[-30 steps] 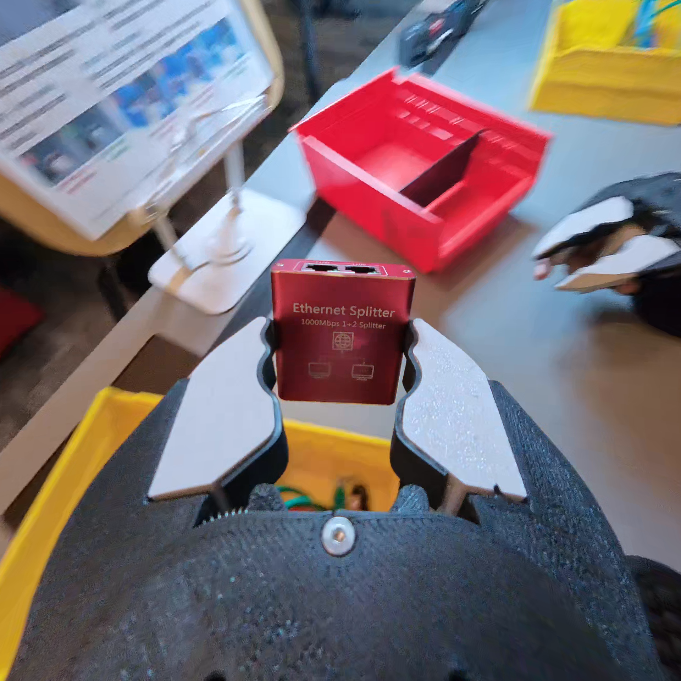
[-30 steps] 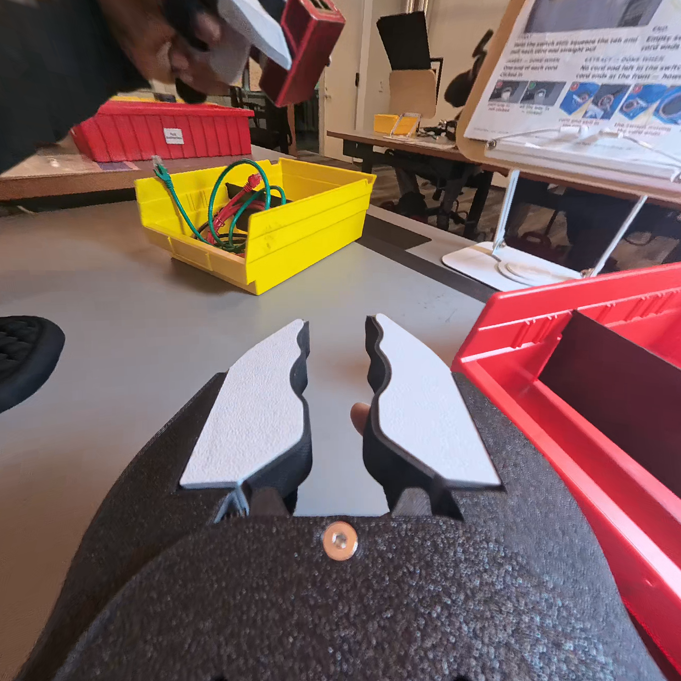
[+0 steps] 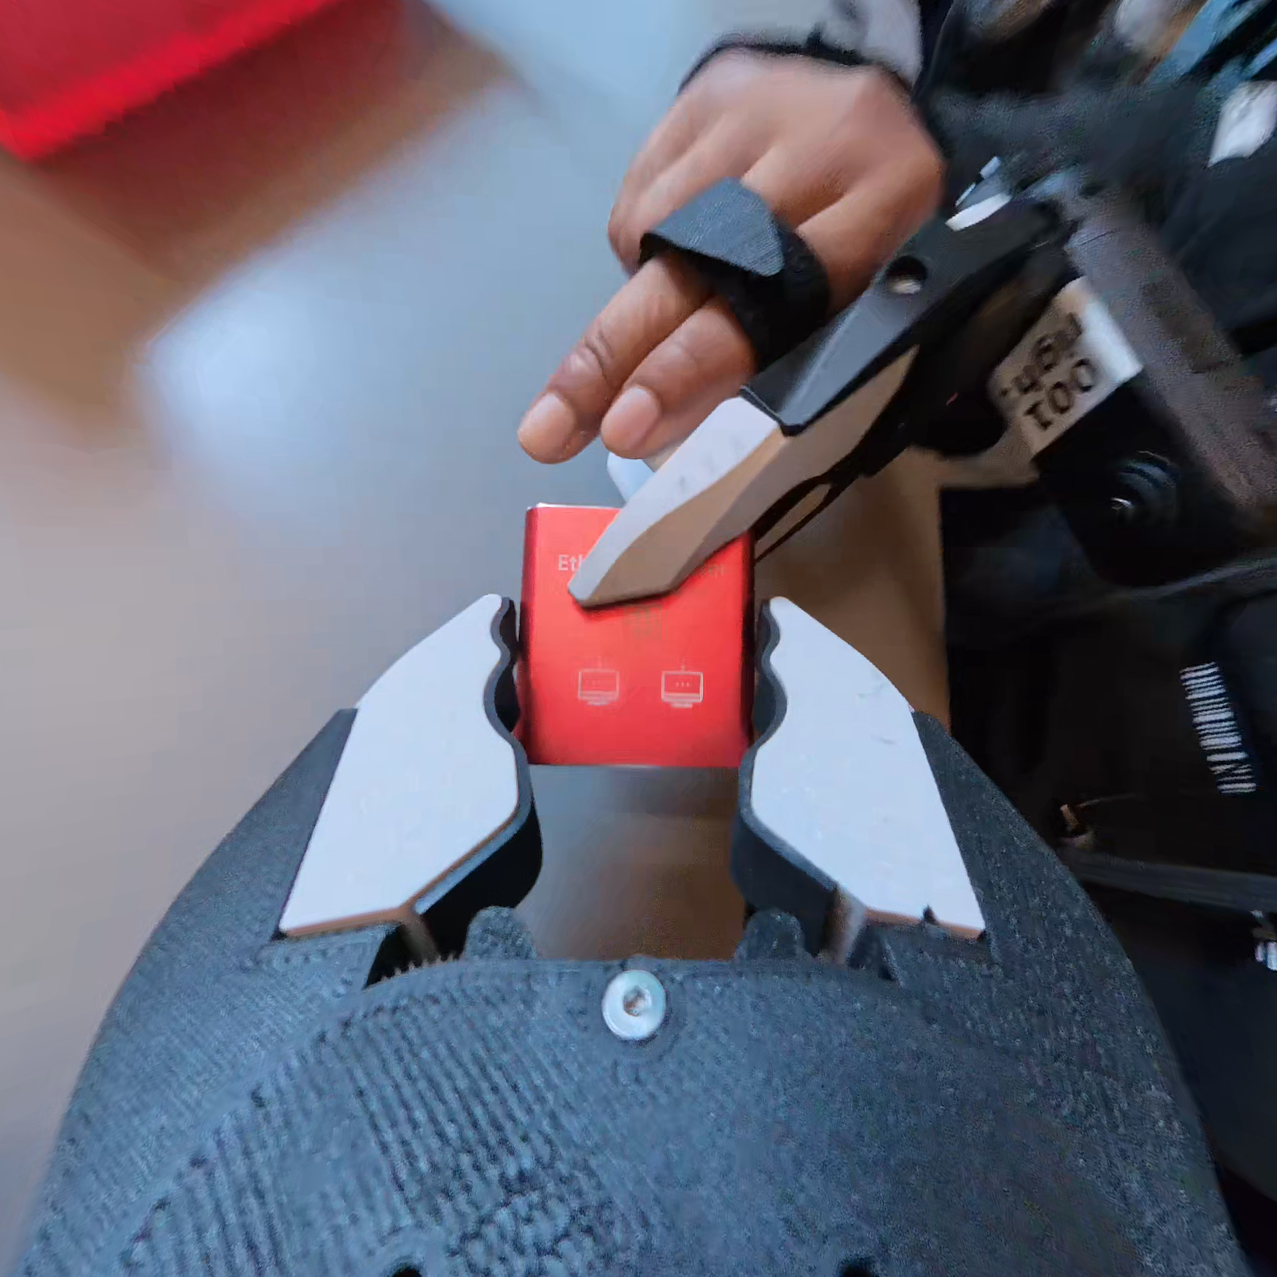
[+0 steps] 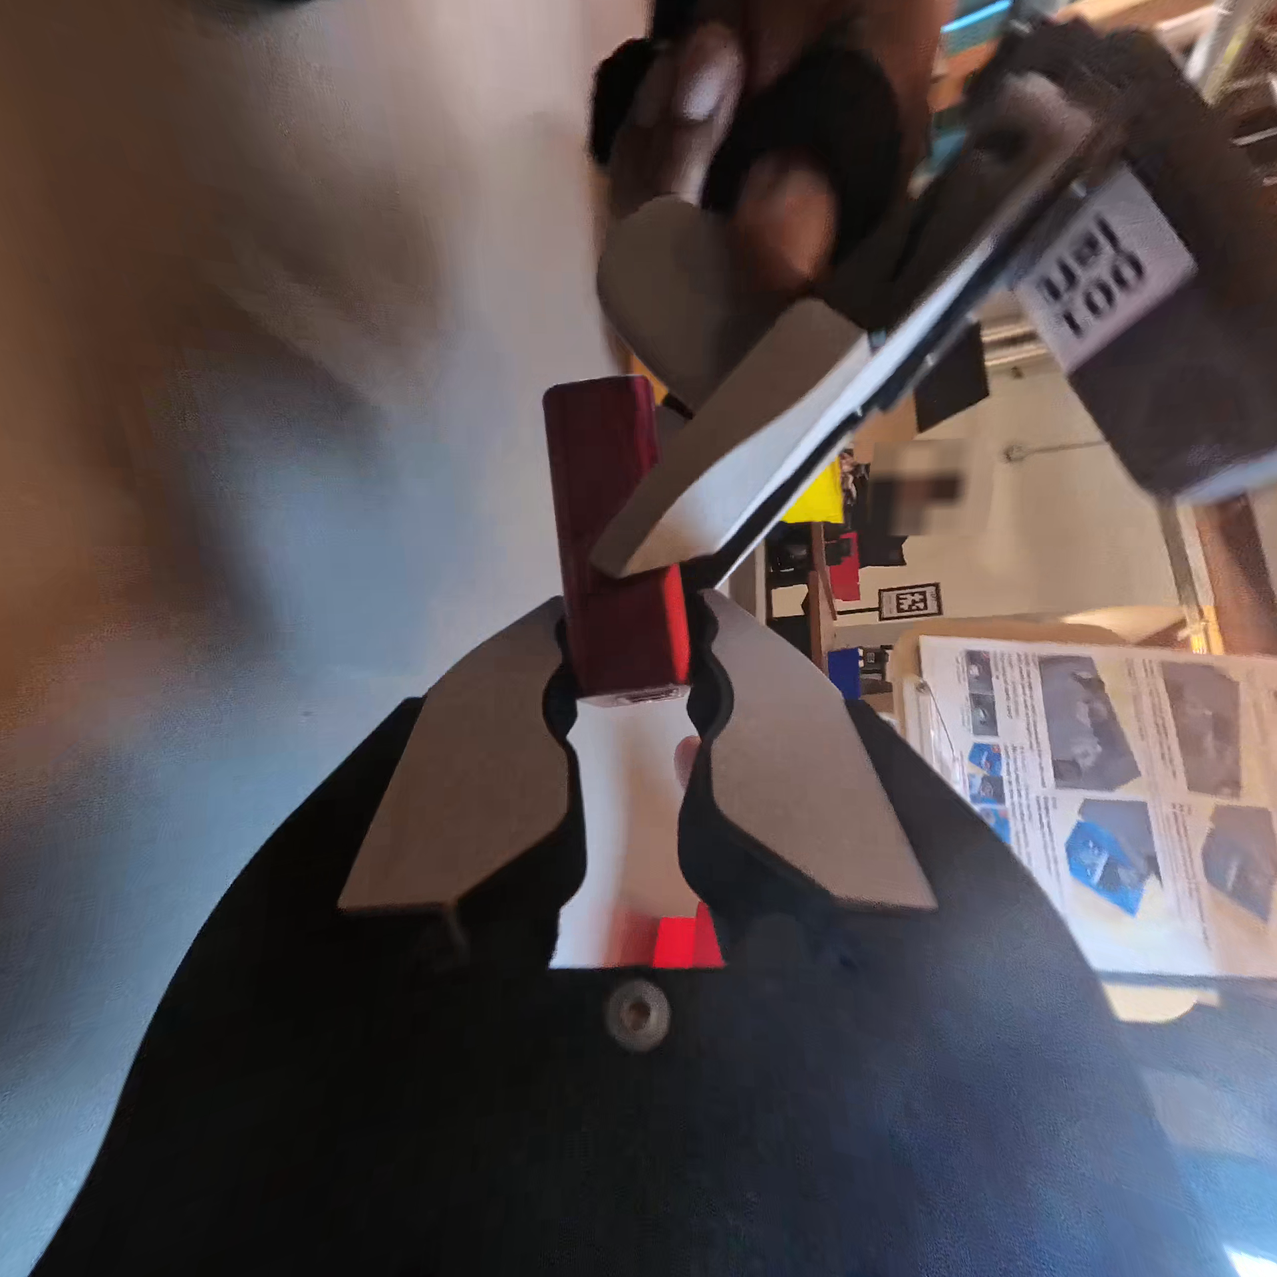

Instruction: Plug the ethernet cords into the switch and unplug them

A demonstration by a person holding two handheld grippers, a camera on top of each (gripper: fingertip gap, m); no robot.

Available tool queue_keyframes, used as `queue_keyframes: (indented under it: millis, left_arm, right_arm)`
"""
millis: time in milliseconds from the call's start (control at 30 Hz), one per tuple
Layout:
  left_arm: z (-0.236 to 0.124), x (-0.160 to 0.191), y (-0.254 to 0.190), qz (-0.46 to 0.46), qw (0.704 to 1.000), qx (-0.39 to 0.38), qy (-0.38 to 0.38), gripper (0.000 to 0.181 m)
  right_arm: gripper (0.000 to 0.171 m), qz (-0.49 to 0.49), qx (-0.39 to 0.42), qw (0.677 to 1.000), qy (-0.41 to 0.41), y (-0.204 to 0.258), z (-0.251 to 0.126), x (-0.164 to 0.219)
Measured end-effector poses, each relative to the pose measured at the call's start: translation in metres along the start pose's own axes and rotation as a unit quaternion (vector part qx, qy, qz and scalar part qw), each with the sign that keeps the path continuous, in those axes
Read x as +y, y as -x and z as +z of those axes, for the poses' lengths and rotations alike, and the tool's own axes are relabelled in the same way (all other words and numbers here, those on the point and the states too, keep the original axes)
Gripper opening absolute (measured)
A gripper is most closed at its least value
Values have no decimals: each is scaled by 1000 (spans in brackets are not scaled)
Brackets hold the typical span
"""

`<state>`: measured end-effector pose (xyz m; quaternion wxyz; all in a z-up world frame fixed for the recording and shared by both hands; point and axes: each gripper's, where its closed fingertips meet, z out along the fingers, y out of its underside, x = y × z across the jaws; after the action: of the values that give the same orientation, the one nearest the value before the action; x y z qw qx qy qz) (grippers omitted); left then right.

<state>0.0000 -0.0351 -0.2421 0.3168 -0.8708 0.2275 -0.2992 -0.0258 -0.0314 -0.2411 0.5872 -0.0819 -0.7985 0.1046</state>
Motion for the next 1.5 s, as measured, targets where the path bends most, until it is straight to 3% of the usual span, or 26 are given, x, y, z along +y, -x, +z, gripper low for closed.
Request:
queue_keyframes:
  millis: [33, 200, 367, 467, 500, 733, 900, 1000, 1267, 1500]
  left_arm:
    - [-8, -11, -2, 12, 999, 0, -34, 64]
    - [-49, -48, -15, 155, 972, -60, -165, 62]
    - [-35, -41, -14, 281, 940, -159, -113, 63]
    - [-28, -46, -12, 305, 925, -194, -119, 34]
    - [-26, -44, -9, 311, 923, -197, -114, 32]
    - [-26, -35, -8, 329, 923, -154, -128, 30]
    - [-21, -21, 3, 328, 928, -130, -118, 28]
    - [-16, -17, 5, 329, 930, -122, -112, 28]
    - [-18, -26, -7, 346, 920, -116, -143, 27]
    - [-23, -32, -12, 348, 915, -112, -170, 27]
  right_arm:
    - [29, 25, 11, 1000, -7, -8, -3, 2]
    - [29, 210, 40, 974, -81, -42, -24, 11]
    - [28, 348, 13, 921, -174, -58, -41, 0]
    - [28, 360, -26, 915, -182, -48, -40, -5]
    - [28, 362, -31, 914, -178, -46, -40, -5]
    - [29, 352, -57, 924, -142, -40, -36, -9]
    - [43, 318, -71, 940, -101, -27, -32, -9]
    - [30, 309, -66, 945, -80, -25, -30, -3]
    - [33, 311, -65, 945, -82, -25, -28, -3]
    - [30, 353, -67, 924, -132, -36, -36, -10]
